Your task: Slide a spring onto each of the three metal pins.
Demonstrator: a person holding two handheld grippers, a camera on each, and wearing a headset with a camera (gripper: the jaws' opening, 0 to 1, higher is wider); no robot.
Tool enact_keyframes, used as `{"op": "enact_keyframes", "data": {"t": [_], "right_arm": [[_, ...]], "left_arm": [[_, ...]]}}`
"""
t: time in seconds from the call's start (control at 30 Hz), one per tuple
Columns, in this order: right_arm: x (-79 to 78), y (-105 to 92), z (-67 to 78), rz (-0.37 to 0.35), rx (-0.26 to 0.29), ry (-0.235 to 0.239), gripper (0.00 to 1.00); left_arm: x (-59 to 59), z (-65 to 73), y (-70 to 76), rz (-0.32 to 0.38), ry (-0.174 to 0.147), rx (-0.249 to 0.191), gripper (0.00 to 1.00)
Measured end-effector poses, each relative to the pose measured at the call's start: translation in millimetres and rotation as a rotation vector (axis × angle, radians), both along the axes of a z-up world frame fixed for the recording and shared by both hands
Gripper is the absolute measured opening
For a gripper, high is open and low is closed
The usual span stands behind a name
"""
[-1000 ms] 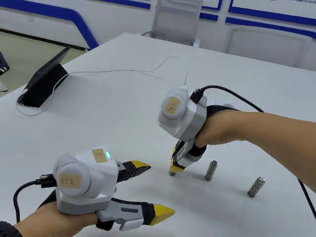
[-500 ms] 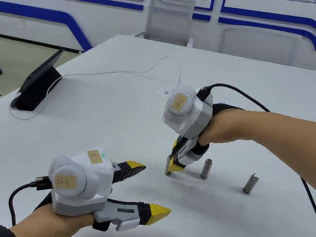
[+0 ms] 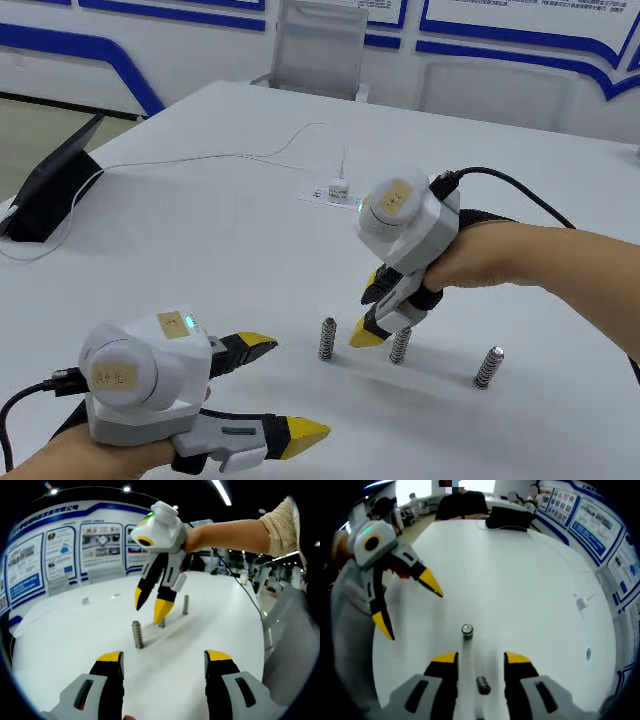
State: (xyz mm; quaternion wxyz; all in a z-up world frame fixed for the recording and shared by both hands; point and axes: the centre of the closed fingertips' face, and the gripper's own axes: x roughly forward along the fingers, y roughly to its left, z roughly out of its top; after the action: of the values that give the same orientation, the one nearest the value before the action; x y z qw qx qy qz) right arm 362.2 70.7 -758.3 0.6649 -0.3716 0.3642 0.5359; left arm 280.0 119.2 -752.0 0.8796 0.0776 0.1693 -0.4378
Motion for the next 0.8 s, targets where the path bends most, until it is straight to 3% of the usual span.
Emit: {"op": "enact_keyframes", "data": {"t": [0.3, 0.8], "right_arm": [[2.9, -22.2, 7.3, -0.074, 0.063, -0.011, 0.43], [-1.9, -66.2, 23.7, -0.221, 0.197, -0.056, 0.5]], "left_arm": [[5.2, 1.8, 8.5, 0.014, 0.004, 0.008, 0.67], [10.8, 1.9, 7.7, 0.005, 0.007, 0.017, 0.68]]}}
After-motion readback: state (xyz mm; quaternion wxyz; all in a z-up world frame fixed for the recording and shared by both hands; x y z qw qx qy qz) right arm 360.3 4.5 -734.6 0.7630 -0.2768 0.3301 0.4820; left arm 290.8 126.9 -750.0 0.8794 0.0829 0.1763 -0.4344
